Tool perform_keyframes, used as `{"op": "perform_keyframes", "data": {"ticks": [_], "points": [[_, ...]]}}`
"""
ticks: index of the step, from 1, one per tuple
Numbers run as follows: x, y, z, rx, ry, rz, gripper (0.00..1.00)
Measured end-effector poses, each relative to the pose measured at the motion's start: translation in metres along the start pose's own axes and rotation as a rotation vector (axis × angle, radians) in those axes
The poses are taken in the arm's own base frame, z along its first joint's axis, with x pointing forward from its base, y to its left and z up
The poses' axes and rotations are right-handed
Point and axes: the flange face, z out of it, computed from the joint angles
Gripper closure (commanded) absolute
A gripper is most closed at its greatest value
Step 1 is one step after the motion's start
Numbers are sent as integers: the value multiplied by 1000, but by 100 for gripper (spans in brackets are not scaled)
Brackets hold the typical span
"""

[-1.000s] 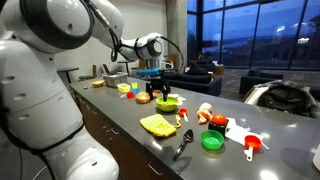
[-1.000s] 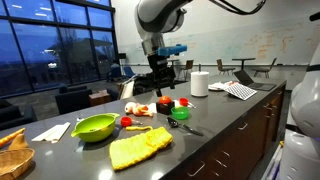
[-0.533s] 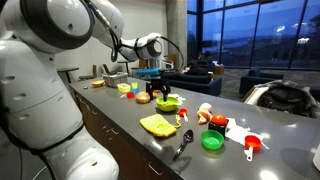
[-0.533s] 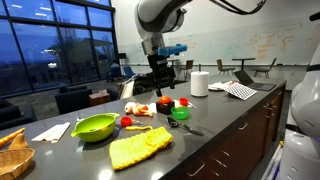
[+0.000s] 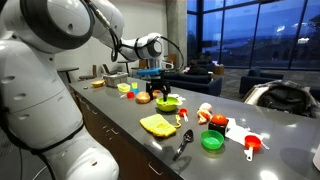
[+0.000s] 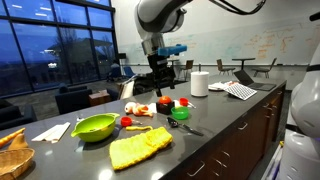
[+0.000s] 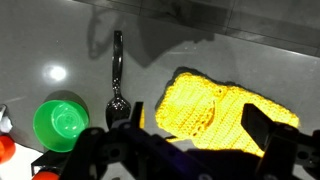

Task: Use the spoon to stir the contents in the green bowl

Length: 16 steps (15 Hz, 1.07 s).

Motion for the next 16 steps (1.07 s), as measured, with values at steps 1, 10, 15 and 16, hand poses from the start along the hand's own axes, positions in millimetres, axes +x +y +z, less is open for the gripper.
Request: {"op": "perform_keyframes", "data": {"ticks": [1, 10, 15, 16], "points": [[0, 0, 0, 0, 0, 0, 0], [0, 23, 15, 13, -34, 43, 0], [-8, 54, 36, 26, -82, 107, 0], [-10, 61, 39, 28, -91, 123, 0]]}}
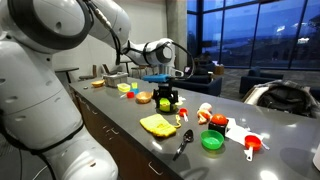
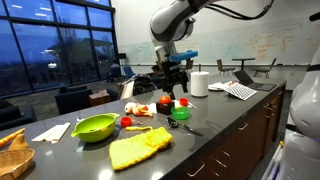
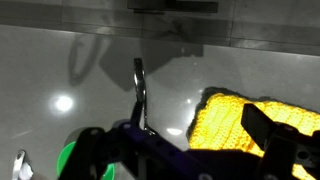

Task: Use the spoon to stir the contents in the green bowl

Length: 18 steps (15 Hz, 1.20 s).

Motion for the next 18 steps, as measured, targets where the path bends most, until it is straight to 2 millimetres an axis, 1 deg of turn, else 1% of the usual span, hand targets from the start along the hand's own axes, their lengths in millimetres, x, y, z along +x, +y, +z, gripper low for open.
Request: {"op": "perform_keyframes", "data": {"ticks": [3, 5, 15, 18], "points": [[0, 17, 2, 9, -10, 43, 0], [0, 21, 2, 11, -11, 52, 0], [1, 19, 3, 12, -13, 52, 0], [9, 10, 11, 17, -29, 21, 0]]}}
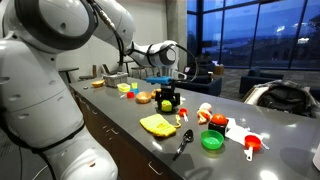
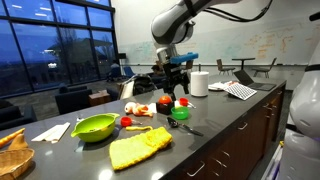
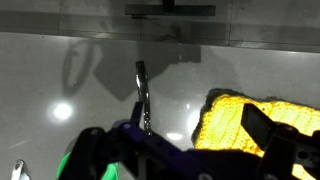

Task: Use the spoon to stir the contents in the green bowl

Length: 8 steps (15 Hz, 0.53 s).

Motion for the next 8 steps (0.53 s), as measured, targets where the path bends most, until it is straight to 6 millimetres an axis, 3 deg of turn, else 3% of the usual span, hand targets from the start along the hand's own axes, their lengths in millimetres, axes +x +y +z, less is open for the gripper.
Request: {"op": "perform_keyframes", "data": {"ticks": [4, 6, 8], "points": [[25, -13, 18, 15, -30, -48, 0], [51, -8, 36, 44, -57, -59, 0], [54, -5, 40, 48, -63, -62, 0]]}}
